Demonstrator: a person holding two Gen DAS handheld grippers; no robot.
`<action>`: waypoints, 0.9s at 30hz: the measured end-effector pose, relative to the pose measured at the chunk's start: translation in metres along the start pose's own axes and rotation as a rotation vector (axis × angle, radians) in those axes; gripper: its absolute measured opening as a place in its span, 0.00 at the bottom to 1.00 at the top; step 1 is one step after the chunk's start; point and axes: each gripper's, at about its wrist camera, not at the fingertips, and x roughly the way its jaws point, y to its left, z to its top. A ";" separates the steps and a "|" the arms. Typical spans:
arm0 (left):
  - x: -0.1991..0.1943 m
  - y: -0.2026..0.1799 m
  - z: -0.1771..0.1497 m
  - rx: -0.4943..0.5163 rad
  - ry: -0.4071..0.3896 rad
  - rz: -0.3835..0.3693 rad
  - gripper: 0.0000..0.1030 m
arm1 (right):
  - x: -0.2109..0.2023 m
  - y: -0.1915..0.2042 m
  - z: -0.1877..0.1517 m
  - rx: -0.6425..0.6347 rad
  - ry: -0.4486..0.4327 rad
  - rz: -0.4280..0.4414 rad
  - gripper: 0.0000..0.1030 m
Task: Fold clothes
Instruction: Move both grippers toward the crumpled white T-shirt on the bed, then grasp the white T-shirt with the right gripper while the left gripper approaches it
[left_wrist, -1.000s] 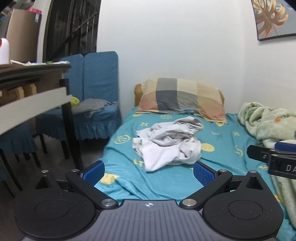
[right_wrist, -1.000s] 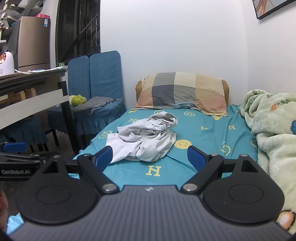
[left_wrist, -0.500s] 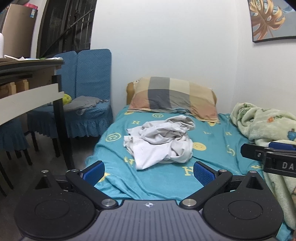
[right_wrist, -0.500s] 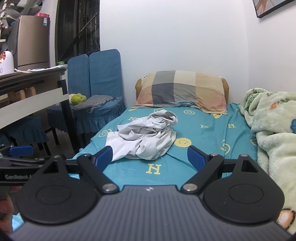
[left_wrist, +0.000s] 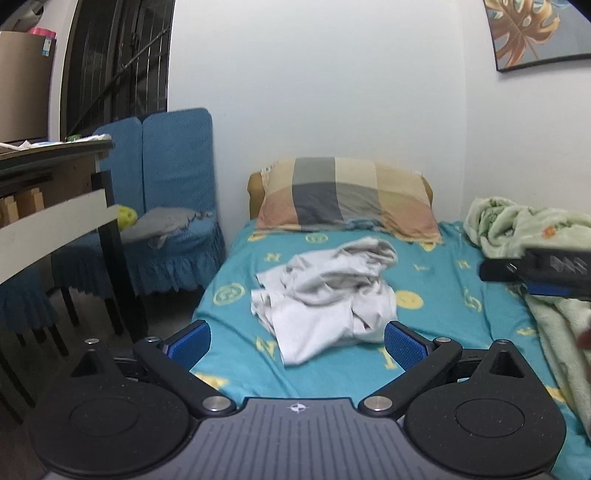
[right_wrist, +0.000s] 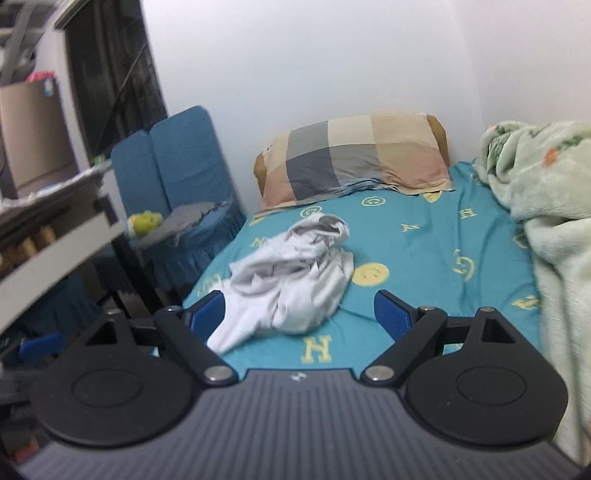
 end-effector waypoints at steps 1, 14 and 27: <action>0.006 0.003 0.000 -0.010 -0.007 -0.004 0.99 | 0.016 -0.002 0.006 0.021 0.004 0.002 0.86; 0.083 0.055 -0.030 -0.227 -0.003 -0.109 1.00 | 0.253 -0.025 0.038 0.209 0.096 -0.014 0.64; 0.073 0.070 -0.028 -0.300 -0.046 -0.135 1.00 | 0.193 0.016 0.044 0.043 0.077 -0.039 0.13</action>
